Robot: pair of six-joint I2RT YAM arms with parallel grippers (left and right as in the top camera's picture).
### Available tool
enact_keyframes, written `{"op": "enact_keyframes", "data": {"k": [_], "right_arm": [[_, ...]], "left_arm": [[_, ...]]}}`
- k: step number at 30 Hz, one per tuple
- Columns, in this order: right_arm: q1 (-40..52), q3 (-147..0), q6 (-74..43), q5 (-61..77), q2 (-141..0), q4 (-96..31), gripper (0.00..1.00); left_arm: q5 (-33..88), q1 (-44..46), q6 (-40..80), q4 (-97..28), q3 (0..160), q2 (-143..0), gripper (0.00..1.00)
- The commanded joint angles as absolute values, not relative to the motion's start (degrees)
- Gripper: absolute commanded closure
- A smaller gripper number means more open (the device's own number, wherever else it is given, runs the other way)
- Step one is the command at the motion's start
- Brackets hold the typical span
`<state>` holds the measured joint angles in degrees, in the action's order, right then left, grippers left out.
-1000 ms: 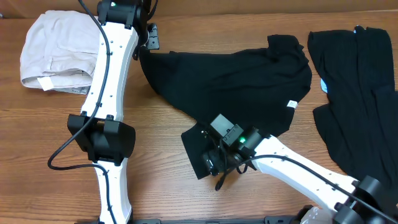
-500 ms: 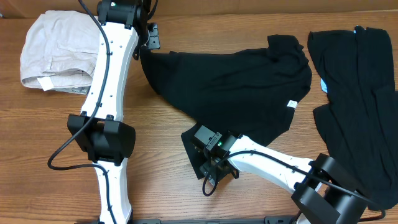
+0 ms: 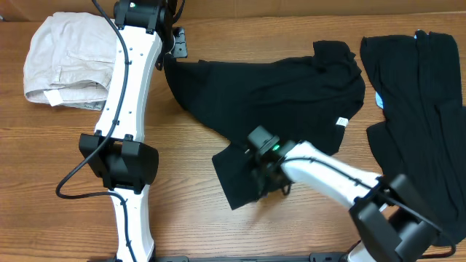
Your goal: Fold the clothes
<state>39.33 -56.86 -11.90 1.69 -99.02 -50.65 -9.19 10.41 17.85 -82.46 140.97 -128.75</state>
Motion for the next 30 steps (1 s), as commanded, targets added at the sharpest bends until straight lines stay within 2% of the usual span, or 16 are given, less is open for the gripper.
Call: {"op": "enact_keyframes", "data": {"k": [1,9,25,30], "right_arm": [[33.91,-56.58,-13.52,6.37,-99.04,-50.57,0.53],[21.71,-56.58,-13.08,11.33,-99.04,-50.61,0.71],[10.59,-55.51,-14.02,13.56,-106.65,-49.50,0.74],[3.90,-55.64,-19.68,3.33,-107.50,-43.05,0.73]], "left_arm": [[-8.75,10.41,16.69,-82.37,140.94,-129.12,0.96],[-8.16,10.44,16.69,-82.70,140.94,-129.12,0.96],[-5.91,10.44,16.67,-82.74,140.94,-129.12,0.96],[-5.65,10.44,16.69,-81.84,140.94,-129.12,0.96]]}}
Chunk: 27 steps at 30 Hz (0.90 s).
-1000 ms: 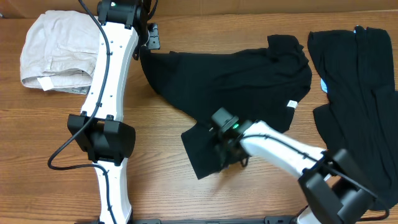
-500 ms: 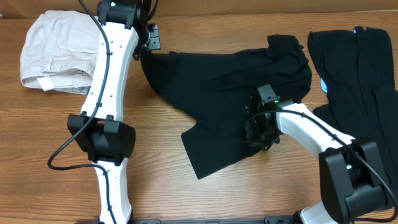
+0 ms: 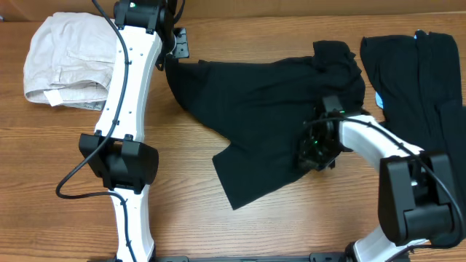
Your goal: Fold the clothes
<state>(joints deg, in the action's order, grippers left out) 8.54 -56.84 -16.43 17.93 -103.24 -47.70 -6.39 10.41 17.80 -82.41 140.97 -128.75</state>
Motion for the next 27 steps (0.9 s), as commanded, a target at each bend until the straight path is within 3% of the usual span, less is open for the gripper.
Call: {"op": "enact_keyframes", "data": {"k": [1,8,11,12,18,27], "right_arm": [[2.28,-56.03,-19.70,3.25,-107.50,-42.28,0.73],[-4.82,-63.77,-17.93,3.27,-107.50,-44.14,0.73],[-4.99,-70.35,-12.78,5.15,-107.48,-50.28,0.40],[-4.89,-72.79,-12.21,5.21,-107.48,-53.19,0.37],[-2.31,-84.60,-10.35,10.41,-104.68,-70.04,0.35],[11.25,-79.75,-10.02,10.68,-99.15,-79.13,0.35]], "left_arm": [[-5.21,10.44,16.69,-81.76,140.94,-129.12,0.96],[0.36,10.59,16.73,-80.25,140.94,-129.12,0.96],[2.57,10.59,16.71,-79.48,140.92,-129.12,0.96],[3.09,10.59,16.71,-79.26,140.92,-129.12,0.96],[4.12,10.59,16.71,-78.26,140.92,-129.12,0.96],[4.08,10.57,16.69,-77.52,140.92,-129.12,0.96]]}}
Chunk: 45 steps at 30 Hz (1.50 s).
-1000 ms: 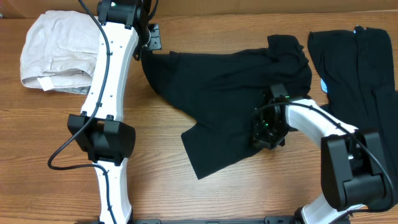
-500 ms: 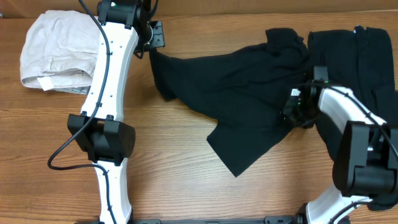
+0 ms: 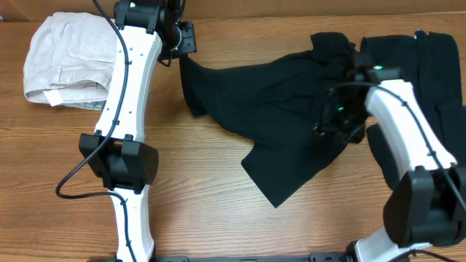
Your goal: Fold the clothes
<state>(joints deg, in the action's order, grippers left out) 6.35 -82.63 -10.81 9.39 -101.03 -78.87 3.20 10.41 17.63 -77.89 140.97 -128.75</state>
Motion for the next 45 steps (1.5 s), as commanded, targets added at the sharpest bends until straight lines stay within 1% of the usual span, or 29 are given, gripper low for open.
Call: {"op": "enact_keyframes", "data": {"k": [1,6,12,18,24,27,29,30,31,32,34,35,36,39,43,45], "right_arm": [[13.85,-78.32,-10.02,10.52,-99.04,-79.00,0.35],[24.86,-70.52,-12.23,9.39,-99.04,-74.59,0.32],[33.06,-59.16,-18.57,8.78,-99.04,-65.14,0.28],[36.67,-51.90,-22.68,8.67,-99.07,-57.28,0.23],[36.84,-51.35,-22.79,9.06,-99.04,-53.91,0.23],[36.84,-51.40,-22.79,9.04,-99.04,-52.53,0.26],[36.84,-51.40,-22.79,9.04,-99.04,-52.31,0.29],[36.84,-51.40,-22.79,9.04,-99.04,-52.23,0.33],[36.84,-51.40,-22.79,9.04,-99.04,-52.05,0.37],[36.84,-51.40,-22.79,9.04,-99.04,-51.83,0.45],[36.84,-51.40,-22.79,9.04,-99.04,-51.35,0.54],[36.84,-51.40,-22.81,9.04,-99.04,-51.09,0.61],[36.84,-51.40,-22.81,9.04,-99.04,-50.98,0.71],[36.84,-51.40,-22.83,8.97,-99.04,-51.00,0.96],[36.12,-51.83,-25.36,7.44,-98.76,-51.75,0.96],[34.59,-53.52,-25.30,7.18,-97.69,-54.11,0.96]], "left_arm": [[4.08,10.57,16.69,-77.41,140.92,-129.12,0.96],[4.01,10.57,16.21,-77.30,140.92,-129.12,0.96],[3.88,10.57,16.23,-77.49,140.92,-129.12,0.96],[3.88,10.57,16.23,-77.52,140.92,-129.12,0.96],[3.88,10.57,16.23,-77.54,140.81,-129.12,0.96],[3.88,10.57,16.23,-77.69,140.81,-129.12,0.96],[3.86,10.57,15.92,-77.82,140.81,-129.12,0.96],[3.86,10.57,15.40,-77.84,140.81,-129.12,0.96],[3.86,10.57,15.16,-77.84,140.81,-129.12,0.96],[3.77,10.57,15.16,-77.89,140.81,-129.12,0.96],[3.44,10.57,15.18,-78.04,140.81,-129.12,0.96],[3.38,10.57,15.18,-78.17,140.81,-129.12,0.96],[3.36,10.57,15.18,-78.30,140.81,-129.12,0.96],[2.76,10.57,15.18,-78.89,140.81,-129.12,0.96],[0.89,10.48,15.11,-80.07,140.86,-128.86,0.96],[0.89,10.28,14.55,-80.71,141.32,-127.94,0.96]]}}
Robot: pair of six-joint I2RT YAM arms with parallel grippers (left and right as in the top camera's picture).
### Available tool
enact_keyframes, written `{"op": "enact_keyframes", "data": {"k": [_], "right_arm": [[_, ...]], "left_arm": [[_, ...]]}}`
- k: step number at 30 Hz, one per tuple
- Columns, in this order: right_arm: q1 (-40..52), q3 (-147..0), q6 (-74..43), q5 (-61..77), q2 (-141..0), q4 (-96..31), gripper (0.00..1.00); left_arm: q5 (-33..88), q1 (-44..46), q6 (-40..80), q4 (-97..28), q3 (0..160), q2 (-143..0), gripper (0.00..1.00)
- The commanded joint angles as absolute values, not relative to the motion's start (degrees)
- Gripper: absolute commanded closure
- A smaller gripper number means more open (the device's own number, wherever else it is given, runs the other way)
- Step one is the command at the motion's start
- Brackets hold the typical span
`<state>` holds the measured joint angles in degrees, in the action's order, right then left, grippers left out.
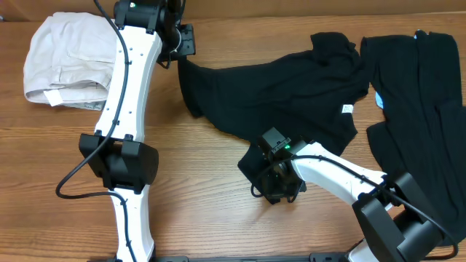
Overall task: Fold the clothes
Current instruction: 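Lift the shirt with both grippers and shake it out flat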
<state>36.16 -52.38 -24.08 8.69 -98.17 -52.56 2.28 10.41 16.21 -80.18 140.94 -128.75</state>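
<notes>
A black garment (277,91) lies spread across the middle of the table, with a small white tag (347,109) near its right side. At the top left, its corner runs up into my left gripper (182,49), which looks shut on it. My right gripper (274,185) is down on the garment's lower corner flap (251,166), near the table's front. Seen from above, the wrist hides its fingers, so their state does not show.
A folded beige garment (62,62) lies at the back left. More black clothing (422,109) lies along the right edge, beside a blue label (378,100). The left arm's white links (127,109) cross the left half of the table.
My right gripper has moved from the garment's right side, near the collar, to its lower corner flap at the front. The left gripper and the garment's upper part have stayed where they were.
My right gripper was first on the lower flap, then further right on the garment's middle. After that it was at the right side, and the whole garment had shifted right with the left gripper still at its corner. Now the right gripper is back on the lower flap.
</notes>
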Motion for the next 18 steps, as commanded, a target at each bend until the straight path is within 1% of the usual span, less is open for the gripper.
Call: {"op": "enact_keyframes", "data": {"k": [1,4,7,12,18], "right_arm": [[33.76,-54.57,-25.26,6.74,-96.97,-55.55,0.96],[29.50,-60.86,-23.11,4.97,-92.99,-62.33,0.96],[24.21,-70.61,-19.81,4.71,-88.55,-69.67,0.96],[14.87,-91.02,-15.14,4.51,-83.33,-79.79,0.96],[4.91,-113.65,-11.40,4.47,-82.06,-88.09,0.96]], "left_arm": [[0.89,10.20,14.31,-81.08,141.80,-127.31,0.96],[0.62,10.07,13.58,-82.76,144.31,-124.25,0.96],[0.49,10.09,12.32,-84.34,146.85,-119.66,0.96],[-2.13,10.15,12.19,-85.03,147.50,-109.86,0.96],[-4.54,10.09,12.25,-83.37,147.50,-99.35,0.96]]}}
